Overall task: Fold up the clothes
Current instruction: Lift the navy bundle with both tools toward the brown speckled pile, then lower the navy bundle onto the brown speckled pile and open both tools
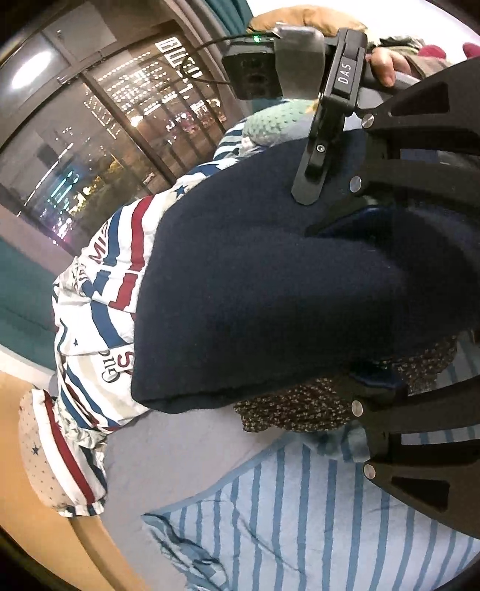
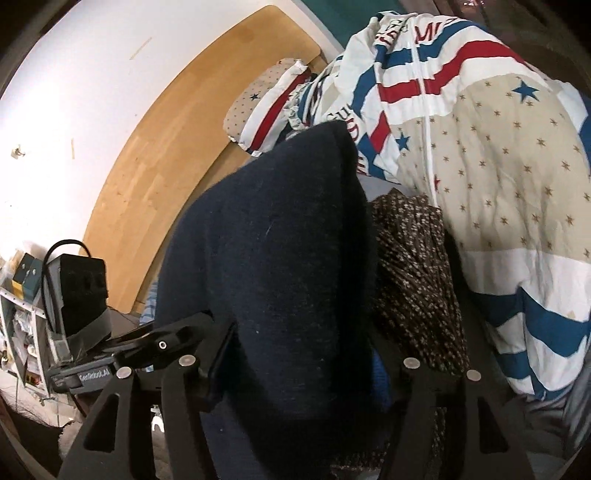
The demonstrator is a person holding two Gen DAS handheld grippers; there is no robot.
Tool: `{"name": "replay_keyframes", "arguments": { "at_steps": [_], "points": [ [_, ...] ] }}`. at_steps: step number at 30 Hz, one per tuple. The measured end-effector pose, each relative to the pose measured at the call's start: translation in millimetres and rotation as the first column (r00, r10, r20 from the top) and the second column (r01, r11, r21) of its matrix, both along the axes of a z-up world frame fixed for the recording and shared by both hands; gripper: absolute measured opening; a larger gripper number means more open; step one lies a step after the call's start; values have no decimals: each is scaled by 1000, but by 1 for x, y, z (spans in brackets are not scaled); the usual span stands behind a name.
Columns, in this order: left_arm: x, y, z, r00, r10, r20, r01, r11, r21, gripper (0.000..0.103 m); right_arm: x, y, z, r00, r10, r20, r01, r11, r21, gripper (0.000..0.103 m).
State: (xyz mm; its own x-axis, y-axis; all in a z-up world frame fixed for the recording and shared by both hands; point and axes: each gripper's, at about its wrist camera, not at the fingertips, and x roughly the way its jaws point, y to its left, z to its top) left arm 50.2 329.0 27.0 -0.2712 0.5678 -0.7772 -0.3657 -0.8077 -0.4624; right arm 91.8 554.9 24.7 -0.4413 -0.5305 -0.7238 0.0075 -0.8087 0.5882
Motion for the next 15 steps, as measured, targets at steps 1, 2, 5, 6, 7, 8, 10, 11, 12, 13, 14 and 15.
{"name": "replay_keyframes", "arguments": {
  "at_steps": [1, 2, 5, 6, 7, 8, 10, 11, 12, 13, 14, 15],
  "points": [
    [2, 2, 1, 1000, 0, -11, 0, 1000, -9, 65, 2, 0, 1, 1000, -10, 3, 10, 1000, 13, 70],
    [4, 3, 2, 1000, -1, -21, 0, 1000, -18, 65, 3, -1, 2, 1000, -19, 5, 19, 999, 26, 71],
    [7, 8, 4, 999, -10, -48, 8, 999, -32, 65, 5, -4, 12, 999, -39, 4, 38, 994, 105, 73],
    [8, 9, 4, 998, -12, -54, 10, 999, -35, 65, 6, -6, 17, 999, -45, 0, 45, 989, 139, 74],
    [8, 9, 4, 998, -13, -56, 11, 999, -36, 65, 8, -8, 23, 999, -51, -10, 52, 982, 183, 75],
    [8, 10, 4, 998, -14, -57, 12, 999, -37, 65, 9, -11, 29, 998, -57, -21, 61, 972, 226, 77],
    [9, 10, 4, 998, -15, -62, 12, 999, -40, 66, 12, -17, 41, 997, -66, -49, 79, 947, 311, 78],
    [10, 10, 3, 998, -14, -66, 11, 999, -41, 67, 13, -20, 48, 995, -66, -68, 86, 936, 342, 78],
    [10, 10, 3, 998, -14, -69, 11, 999, -42, 68, 14, -23, 55, 994, -65, -92, 95, 926, 365, 78],
    [11, 11, 2, 997, -13, -72, 10, 999, -44, 69, 14, -25, 63, 991, -63, -116, 104, 916, 387, 78],
    [11, 11, 2, 997, -13, -76, 10, 999, -46, 69, 13, -27, 70, 988, -62, -141, 115, 907, 406, 78],
    [12, 11, 2, 997, -17, -79, 13, 999, -50, 69, 12, -29, 76, 984, -61, -170, 128, 899, 418, 78]
  ]
}}
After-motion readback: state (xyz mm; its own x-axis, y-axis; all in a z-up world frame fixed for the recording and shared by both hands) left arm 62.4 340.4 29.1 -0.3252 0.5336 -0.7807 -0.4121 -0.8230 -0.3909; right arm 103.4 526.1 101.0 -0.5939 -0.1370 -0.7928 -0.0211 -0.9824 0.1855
